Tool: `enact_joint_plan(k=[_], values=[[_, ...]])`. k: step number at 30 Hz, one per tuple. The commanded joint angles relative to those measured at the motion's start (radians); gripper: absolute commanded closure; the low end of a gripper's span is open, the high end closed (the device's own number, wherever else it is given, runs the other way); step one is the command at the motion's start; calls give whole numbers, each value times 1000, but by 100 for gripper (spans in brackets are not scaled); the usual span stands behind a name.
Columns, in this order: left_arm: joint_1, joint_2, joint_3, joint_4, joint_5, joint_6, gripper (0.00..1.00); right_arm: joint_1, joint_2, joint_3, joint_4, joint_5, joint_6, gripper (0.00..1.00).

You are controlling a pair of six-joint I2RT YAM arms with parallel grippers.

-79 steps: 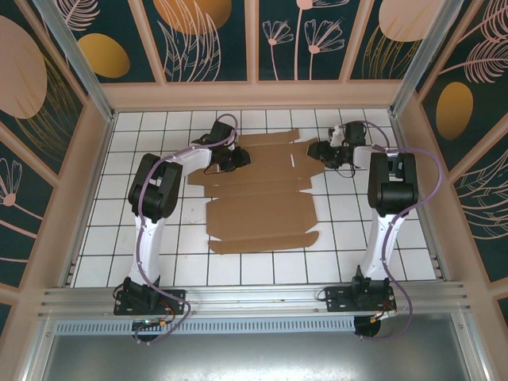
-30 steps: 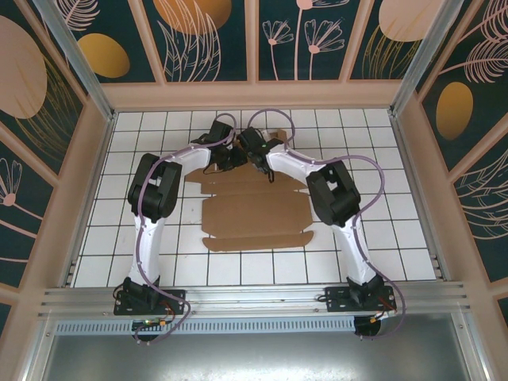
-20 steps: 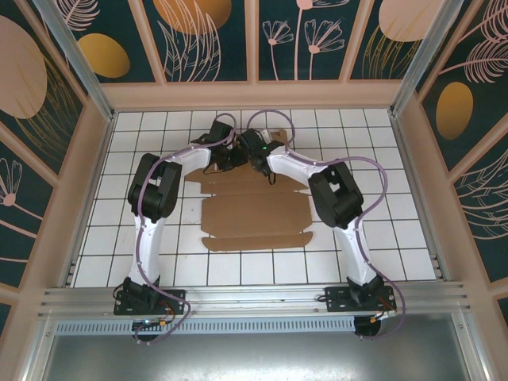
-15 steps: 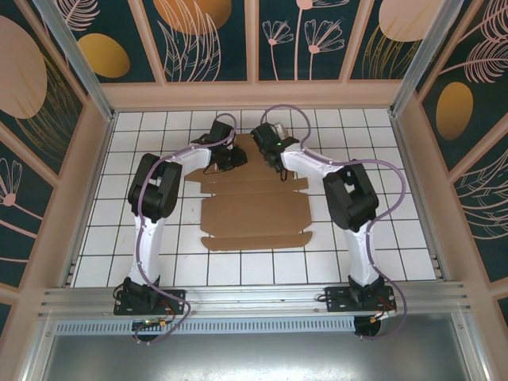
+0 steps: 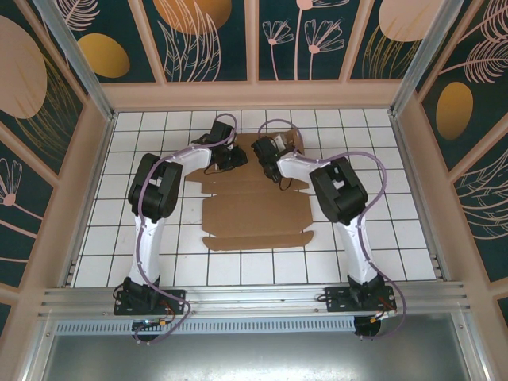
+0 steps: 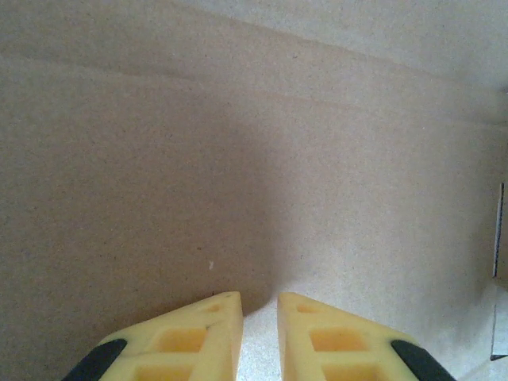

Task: Fold the paper box

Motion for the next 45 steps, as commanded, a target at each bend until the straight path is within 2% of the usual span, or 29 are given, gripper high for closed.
enact_joint_plan(k=[1,3,5,7,8,11,14,17,23,32,39,45], values=[[11,43,-27,-65,-40,-10,79,14,-11,1,56,35,-37,85],[10,43,-29,-65,-38,-9,79,6,-75,-3,30,-49,33,70],[11,42,-30,-64,-40,-8,79,-20,-187,-37,18,-199,126,52],[11,42,-32,-63,-35,-10,79,-60,-296,-85,16,-360,230,42],[11,37,-35,-59,-33,-10,79,-63,-347,-121,24,-436,271,40],[11,32,-40,-54,-31,-12,79,-158,-538,-298,113,-709,397,33],[11,31,-43,-51,-28,-12,79,-265,-648,-451,176,-1001,508,32],[11,33,-48,-46,-25,-14,79,-335,-684,-573,241,-1160,568,32],[11,39,-49,-42,-19,-16,79,-406,-568,-634,296,-1338,610,31],[11,46,-50,-39,-13,-19,79,-429,-443,-611,340,-1410,604,32],[12,50,-49,-38,-10,-21,79,-436,-435,-615,405,-1552,637,38],[15,48,-49,-43,-17,-21,79,-436,-478,-601,387,-1592,645,42]])
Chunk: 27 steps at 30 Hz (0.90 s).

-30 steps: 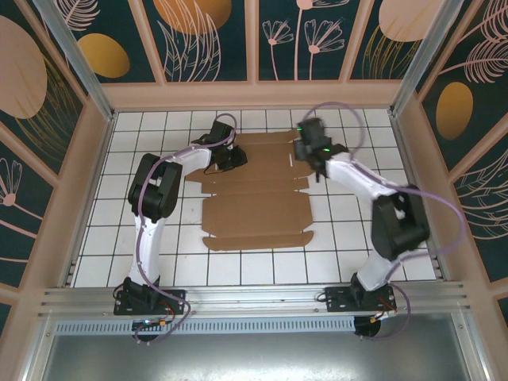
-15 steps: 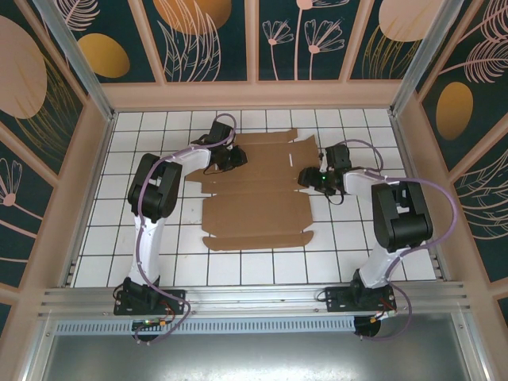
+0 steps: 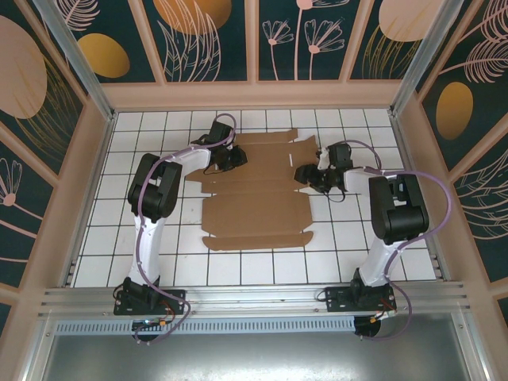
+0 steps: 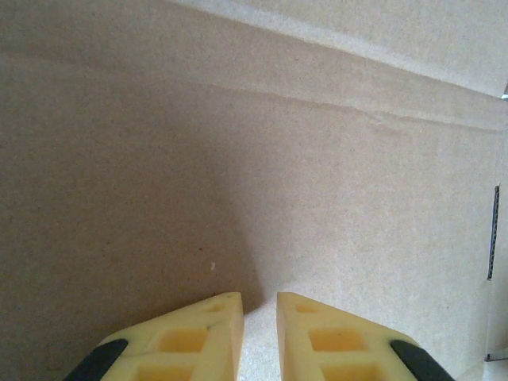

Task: Fold the paper box

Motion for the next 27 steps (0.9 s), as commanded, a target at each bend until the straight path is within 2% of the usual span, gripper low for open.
enact_joint_plan(k=[1,6,10,15,17,22,23,27], values=[[10,48,-36,-69,-28,-13,79,3,-34,23,12,-63,15,43],[12,47,-39,-65,-26,-16,80,36,-53,17,9,-68,21,46],[12,48,-42,-58,-22,-19,80,102,-16,46,-10,-42,8,47],[12,47,-42,-55,-14,-21,80,125,23,62,0,-15,12,46],[12,43,-44,-50,-6,-22,80,125,9,74,-24,44,-3,47],[12,5,-44,-33,-9,-10,77,144,-199,62,-14,287,-77,45],[13,-8,-40,-30,-8,-5,76,154,-229,63,-11,315,-91,42],[13,-94,-32,18,34,13,69,188,-264,124,-49,372,-140,42]])
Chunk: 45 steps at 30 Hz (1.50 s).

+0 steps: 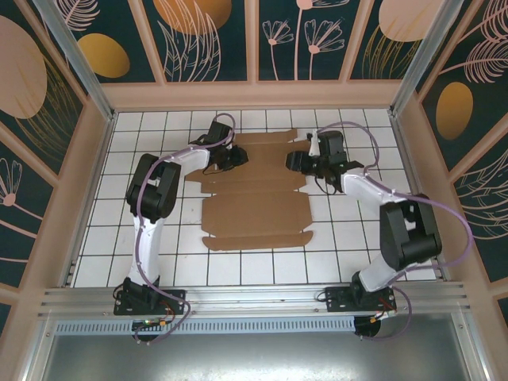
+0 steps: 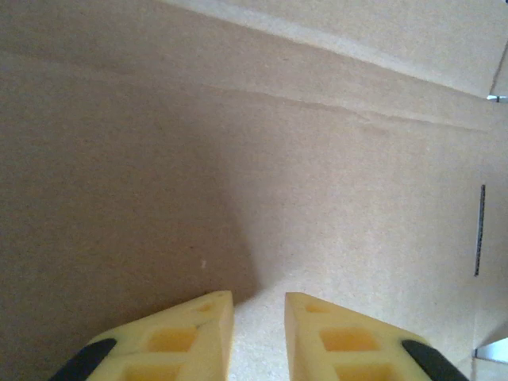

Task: Fold the paper box

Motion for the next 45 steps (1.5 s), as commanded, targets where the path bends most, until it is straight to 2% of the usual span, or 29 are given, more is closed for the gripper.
enact_joint_plan(k=[1,4,6,8,11,14,16,20,24,27,31,40,45], values=[[9,-101,-10,11,25,19,67,42,-22,71,-27,123,-83,41],[27,-174,10,28,59,16,62,76,10,109,-50,197,-115,35],[53,-227,2,41,81,4,60,103,30,112,-31,289,-118,34],[83,-283,-23,33,56,4,59,136,45,104,9,351,-154,34],[135,-348,-72,12,10,13,58,168,111,146,4,369,-161,32],[181,-373,-112,-12,-28,15,57,201,206,223,-31,344,-206,25],[198,-373,-128,-27,-45,23,56,225,283,269,-45,357,-231,13],[217,-354,-122,-70,-79,71,52,257,448,414,-139,405,-255,10],[225,-334,-96,-102,-107,101,39,275,583,554,-248,489,-256,8],[230,-303,-52,-125,-115,104,32,277,629,581,-269,478,-253,4],[230,-245,26,-170,-133,120,24,279,667,604,-300,467,-243,4],[232,-30,307,-312,-155,178,23,295,763,645,-398,519,-228,8],[243,68,402,-334,-156,179,23,289,753,615,-397,478,-214,9]])
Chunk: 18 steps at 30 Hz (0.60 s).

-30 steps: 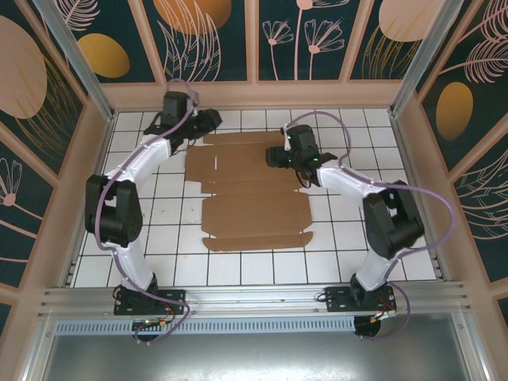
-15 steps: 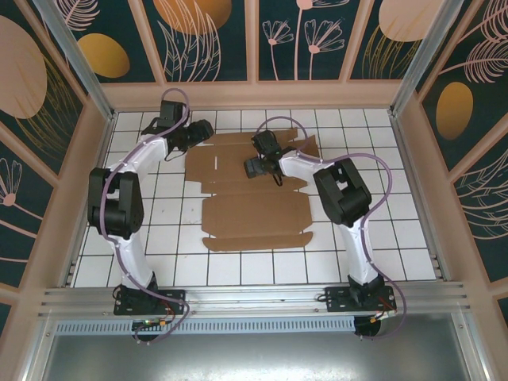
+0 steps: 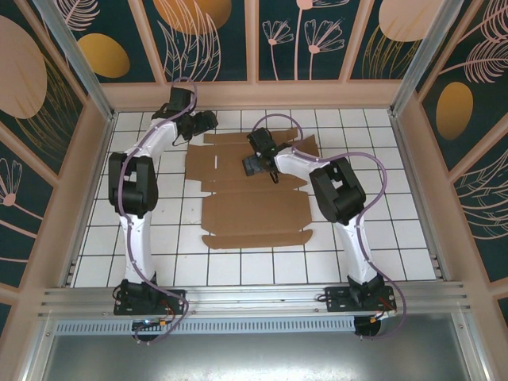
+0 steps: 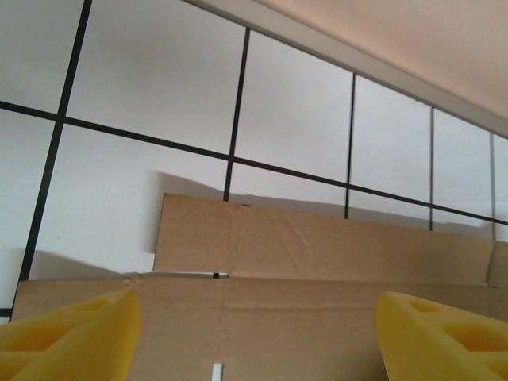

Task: Fold the paper box

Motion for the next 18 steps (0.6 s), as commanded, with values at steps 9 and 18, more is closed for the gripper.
enact_joint_plan(k=[9,18], values=[[35,230,208,-66,26,31,22,1,53,-67,-103,-34,30,10],[36,262,151,60,184,-24,27,9,67,-85,-90,-46,36,11]])
